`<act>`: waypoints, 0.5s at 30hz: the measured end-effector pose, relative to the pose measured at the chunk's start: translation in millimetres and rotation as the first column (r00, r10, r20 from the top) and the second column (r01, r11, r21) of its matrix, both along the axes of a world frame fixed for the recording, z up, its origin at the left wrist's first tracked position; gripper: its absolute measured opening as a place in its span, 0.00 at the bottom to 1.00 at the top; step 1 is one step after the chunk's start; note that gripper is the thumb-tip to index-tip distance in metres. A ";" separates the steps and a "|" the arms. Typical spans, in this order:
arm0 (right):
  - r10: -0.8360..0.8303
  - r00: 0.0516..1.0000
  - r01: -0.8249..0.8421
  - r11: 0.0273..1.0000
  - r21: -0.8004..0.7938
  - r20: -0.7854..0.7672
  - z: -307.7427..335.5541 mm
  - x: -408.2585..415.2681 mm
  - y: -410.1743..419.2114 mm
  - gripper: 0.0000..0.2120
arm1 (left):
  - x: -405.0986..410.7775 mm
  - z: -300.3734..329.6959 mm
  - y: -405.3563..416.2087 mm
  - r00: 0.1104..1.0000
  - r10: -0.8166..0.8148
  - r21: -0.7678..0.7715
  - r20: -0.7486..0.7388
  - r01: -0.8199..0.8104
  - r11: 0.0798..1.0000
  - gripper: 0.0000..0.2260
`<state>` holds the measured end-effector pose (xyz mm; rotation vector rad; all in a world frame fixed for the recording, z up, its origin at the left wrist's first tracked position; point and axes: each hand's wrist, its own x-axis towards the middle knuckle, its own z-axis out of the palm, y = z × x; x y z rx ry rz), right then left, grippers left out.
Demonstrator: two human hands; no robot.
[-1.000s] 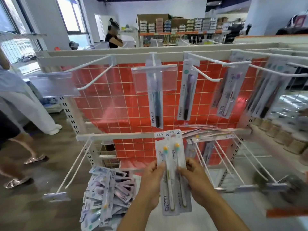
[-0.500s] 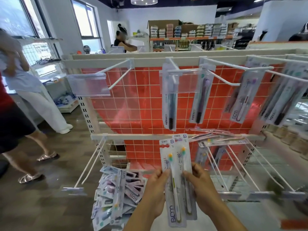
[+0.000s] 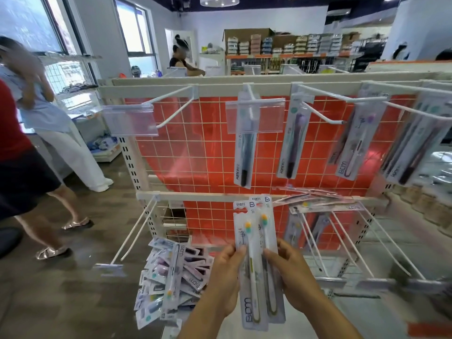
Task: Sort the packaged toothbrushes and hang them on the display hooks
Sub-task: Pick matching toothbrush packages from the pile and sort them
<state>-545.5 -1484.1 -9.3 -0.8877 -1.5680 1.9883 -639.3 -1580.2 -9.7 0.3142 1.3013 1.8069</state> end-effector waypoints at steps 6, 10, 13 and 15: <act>-0.036 0.998 0.035 0.999 0.012 0.056 -0.8 27.7 17.9 0.11 | 22.2 -2.5 18.5 0.999 0.050 -0.042 -0.010 -0.051 0.998 0.09; -0.078 0.994 0.079 0.997 -0.014 0.078 -5.4 51.3 32.6 0.10 | 37.5 -7.7 26.5 0.998 0.065 -0.071 -0.020 -0.066 0.995 0.10; -0.090 0.994 0.091 0.996 -0.025 0.065 -12.8 67.8 39.6 0.11 | 50.4 -13.9 28.3 0.995 0.098 -0.081 -0.003 -0.098 0.992 0.11; -0.101 0.993 0.102 0.994 -0.023 0.060 -18.0 79.2 40.9 0.12 | 59.9 -20.1 27.9 0.993 0.116 -0.104 -0.015 -0.117 0.988 0.10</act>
